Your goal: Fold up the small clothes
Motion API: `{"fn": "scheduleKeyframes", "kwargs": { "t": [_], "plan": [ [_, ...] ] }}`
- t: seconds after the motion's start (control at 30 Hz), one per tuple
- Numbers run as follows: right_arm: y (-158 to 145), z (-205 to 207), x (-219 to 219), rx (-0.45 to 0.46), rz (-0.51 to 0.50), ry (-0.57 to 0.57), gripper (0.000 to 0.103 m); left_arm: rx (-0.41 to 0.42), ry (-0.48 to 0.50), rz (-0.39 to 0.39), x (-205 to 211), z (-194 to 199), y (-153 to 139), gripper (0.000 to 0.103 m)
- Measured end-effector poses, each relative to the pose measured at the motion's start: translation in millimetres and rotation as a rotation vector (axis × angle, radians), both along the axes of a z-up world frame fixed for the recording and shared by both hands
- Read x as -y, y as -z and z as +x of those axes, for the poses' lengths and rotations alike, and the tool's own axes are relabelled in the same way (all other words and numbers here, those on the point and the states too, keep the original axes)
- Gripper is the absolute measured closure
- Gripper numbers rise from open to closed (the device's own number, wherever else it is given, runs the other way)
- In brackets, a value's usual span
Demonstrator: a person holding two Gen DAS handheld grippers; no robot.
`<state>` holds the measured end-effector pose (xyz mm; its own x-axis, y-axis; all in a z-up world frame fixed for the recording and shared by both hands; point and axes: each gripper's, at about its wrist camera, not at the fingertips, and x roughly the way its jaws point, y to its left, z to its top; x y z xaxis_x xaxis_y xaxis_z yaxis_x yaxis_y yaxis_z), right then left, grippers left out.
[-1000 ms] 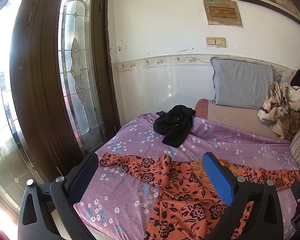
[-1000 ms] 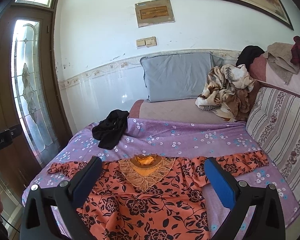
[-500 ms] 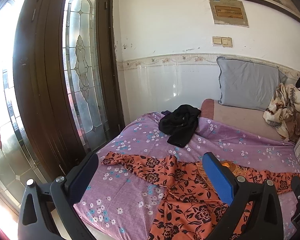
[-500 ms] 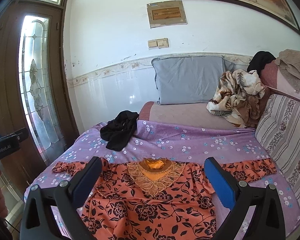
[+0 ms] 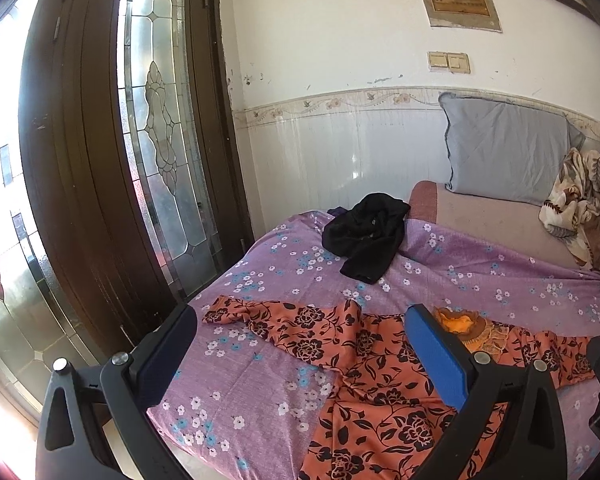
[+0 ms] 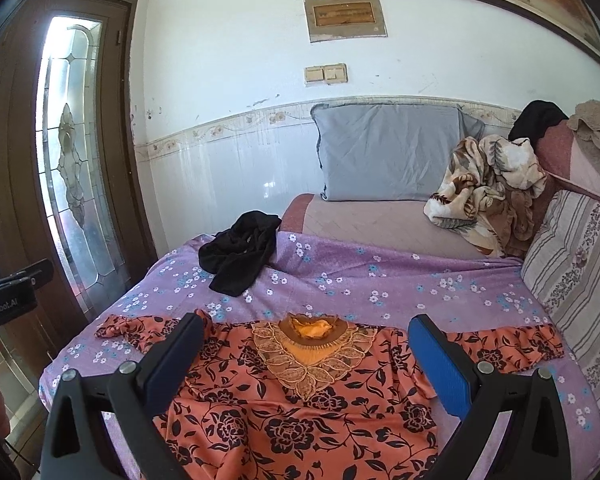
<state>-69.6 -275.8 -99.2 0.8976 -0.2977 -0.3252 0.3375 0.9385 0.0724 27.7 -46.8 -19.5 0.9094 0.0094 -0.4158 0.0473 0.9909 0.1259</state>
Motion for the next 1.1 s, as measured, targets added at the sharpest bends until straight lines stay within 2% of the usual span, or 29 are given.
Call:
{"fn": "scheduleKeyframes", "kwargs": {
  "t": [0.17, 0.3, 0.6, 0.83, 1.0, 1.1],
  "plan": [
    [16, 10, 33, -0.042, 0.016, 0.06, 0.0, -0.024, 0.012, 0.023, 18, 14, 10, 0.0],
    [16, 14, 49, -0.04, 0.039, 0.069, 0.0, -0.022, 0.008, 0.018, 24, 16, 10, 0.0],
    [1, 1, 41, 0.006, 0.034, 0.057, 0.0, 0.003, 0.015, 0.022, 28, 3, 1, 0.0],
    [-2, -8, 43, 0.008, 0.026, 0.081, 0.0, 0.013, 0.029, 0.018, 29, -2, -1, 0.0],
    [6, 0, 54, -0.02, 0.026, 0.095, 0.0, -0.007, 0.043, 0.009, 33, 11, 9, 0.0],
    [26, 14, 85, -0.058, 0.086, 0.102, 0.0, -0.054, 0.066, 0.013, 44, 36, 30, 0.0]
  ]
}}
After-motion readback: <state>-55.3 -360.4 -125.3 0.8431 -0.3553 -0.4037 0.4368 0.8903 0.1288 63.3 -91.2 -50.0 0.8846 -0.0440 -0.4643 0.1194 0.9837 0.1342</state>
